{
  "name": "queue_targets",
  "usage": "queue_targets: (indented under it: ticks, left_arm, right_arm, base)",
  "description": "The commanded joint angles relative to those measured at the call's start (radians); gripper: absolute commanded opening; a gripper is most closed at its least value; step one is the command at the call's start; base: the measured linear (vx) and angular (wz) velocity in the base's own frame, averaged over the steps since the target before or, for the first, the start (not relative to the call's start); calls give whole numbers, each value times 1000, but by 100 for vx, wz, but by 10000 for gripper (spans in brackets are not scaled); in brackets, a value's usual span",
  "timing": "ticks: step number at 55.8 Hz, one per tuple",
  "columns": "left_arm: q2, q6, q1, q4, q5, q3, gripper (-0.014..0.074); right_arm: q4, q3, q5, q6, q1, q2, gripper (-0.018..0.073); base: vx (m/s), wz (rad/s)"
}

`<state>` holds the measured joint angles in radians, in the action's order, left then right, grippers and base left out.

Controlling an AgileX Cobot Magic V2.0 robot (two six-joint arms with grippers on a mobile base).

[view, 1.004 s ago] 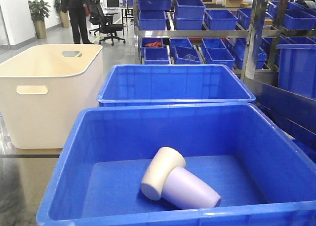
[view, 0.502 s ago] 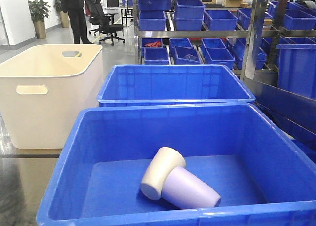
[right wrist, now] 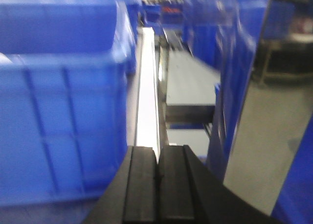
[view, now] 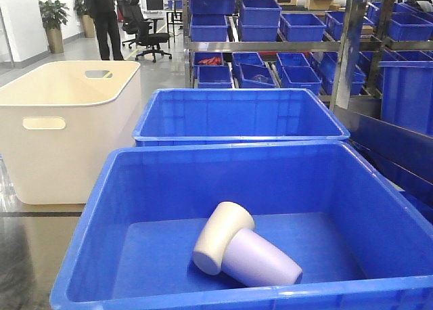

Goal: Grab cup from conveyor and place in blue bin

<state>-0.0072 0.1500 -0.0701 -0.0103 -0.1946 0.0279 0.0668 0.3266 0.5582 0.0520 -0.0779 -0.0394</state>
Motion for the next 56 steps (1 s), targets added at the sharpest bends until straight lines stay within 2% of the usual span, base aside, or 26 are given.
queue_targets:
  ticks: [1, 12, 22, 31, 38, 56]
  left_arm:
    - [-8, -1, 3, 0, 86, 13, 3]
    - [-8, -1, 3, 0, 86, 13, 3]
    - [-8, -1, 3, 0, 86, 13, 3]
    - [-8, -1, 3, 0, 86, 13, 3]
    - [-8, -1, 3, 0, 86, 13, 3]
    - [-8, -1, 3, 0, 86, 13, 3]
  right_arm:
    - [-11, -47, -140, -1, -9, 15, -8]
    - [-19, -226, -289, -17, -3, 61, -8]
    - [-44, -382, -501, -120, 11, 61, -8]
    - [-191, -376, -501, -152, 92, 62, -8]
    - [-189, -376, -484, -157, 130, 62, -8]
    - [-183, -376, -481, -158, 133, 61, -8]
  base:
    - [0, 0]
    - [0, 0]
    - [0, 0]
    - [0, 0]
    - [0, 0]
    - [0, 0]
